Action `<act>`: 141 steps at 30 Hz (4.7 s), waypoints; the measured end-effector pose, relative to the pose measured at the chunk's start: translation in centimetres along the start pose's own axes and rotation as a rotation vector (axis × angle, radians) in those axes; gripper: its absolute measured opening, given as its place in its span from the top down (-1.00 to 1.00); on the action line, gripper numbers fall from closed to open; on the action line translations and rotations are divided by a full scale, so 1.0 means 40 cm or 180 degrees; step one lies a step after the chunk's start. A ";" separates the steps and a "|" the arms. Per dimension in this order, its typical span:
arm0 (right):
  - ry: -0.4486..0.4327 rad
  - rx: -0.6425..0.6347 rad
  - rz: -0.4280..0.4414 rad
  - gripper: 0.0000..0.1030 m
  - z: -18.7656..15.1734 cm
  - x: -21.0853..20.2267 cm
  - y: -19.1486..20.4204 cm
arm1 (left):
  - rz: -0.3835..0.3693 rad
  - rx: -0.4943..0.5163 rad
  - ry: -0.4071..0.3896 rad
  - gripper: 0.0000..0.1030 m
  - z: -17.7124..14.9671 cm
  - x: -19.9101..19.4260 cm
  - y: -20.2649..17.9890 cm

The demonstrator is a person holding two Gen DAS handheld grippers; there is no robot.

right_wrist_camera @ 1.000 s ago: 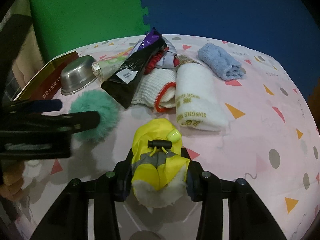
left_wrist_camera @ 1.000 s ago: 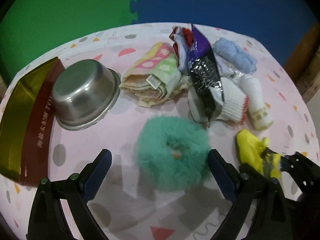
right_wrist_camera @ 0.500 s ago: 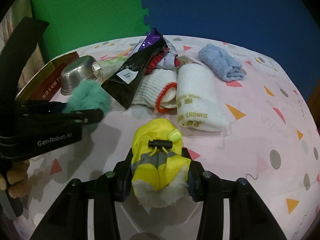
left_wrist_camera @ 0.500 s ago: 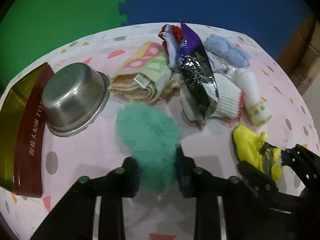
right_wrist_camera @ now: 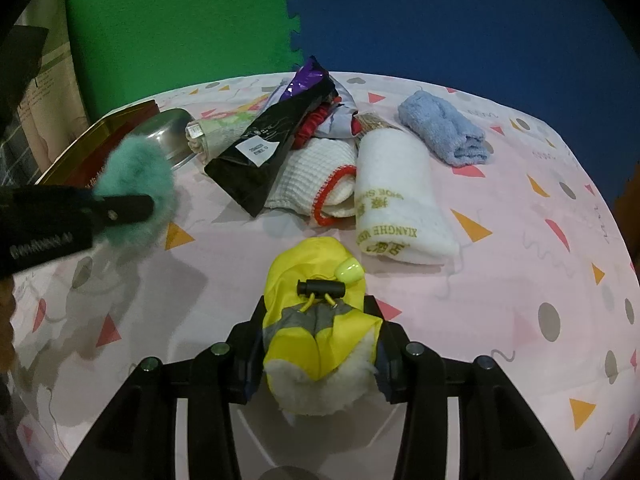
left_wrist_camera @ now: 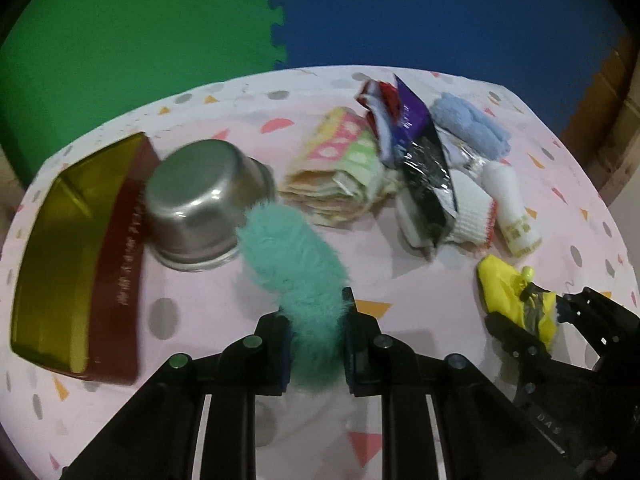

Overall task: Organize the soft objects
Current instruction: 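Carry the teal scrunchie into the tin tray and open the left tool, then carry the yellow slipper into the tin tray and open the right tool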

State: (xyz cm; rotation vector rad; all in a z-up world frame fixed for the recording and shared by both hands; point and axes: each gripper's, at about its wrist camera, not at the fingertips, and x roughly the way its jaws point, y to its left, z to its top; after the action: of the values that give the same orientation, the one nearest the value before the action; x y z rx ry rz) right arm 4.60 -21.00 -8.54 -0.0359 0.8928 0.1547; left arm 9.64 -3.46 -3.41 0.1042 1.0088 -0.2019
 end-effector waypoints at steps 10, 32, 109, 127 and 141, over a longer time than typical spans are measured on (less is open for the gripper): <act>0.0017 -0.0029 -0.0039 0.12 0.004 0.004 0.003 | 0.0182 -0.0165 -0.0192 0.66 0.031 -0.056 0.100; 0.0040 -0.0056 -0.0129 0.12 0.002 0.007 0.012 | 0.0786 -0.0981 -0.0166 0.64 0.036 -0.045 0.429; -0.0305 -0.0824 0.0596 0.21 0.165 -0.055 0.369 | 0.1183 -0.1336 -0.0197 -0.55 -0.104 -0.131 0.554; -0.0341 -0.1346 0.1010 0.20 0.313 0.026 0.730 | 0.1377 -0.1877 -0.0277 -0.59 -0.151 -0.182 0.692; -0.0162 -0.1311 0.0791 0.11 0.374 0.150 0.789 | 0.1307 -0.1885 -0.0295 -0.59 -0.150 -0.179 0.692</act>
State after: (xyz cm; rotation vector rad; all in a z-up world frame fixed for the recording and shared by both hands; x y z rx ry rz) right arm 15.14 12.32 -2.78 -0.3035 0.8005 0.5679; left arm 6.95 25.50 -0.69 -0.2359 0.8984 0.4642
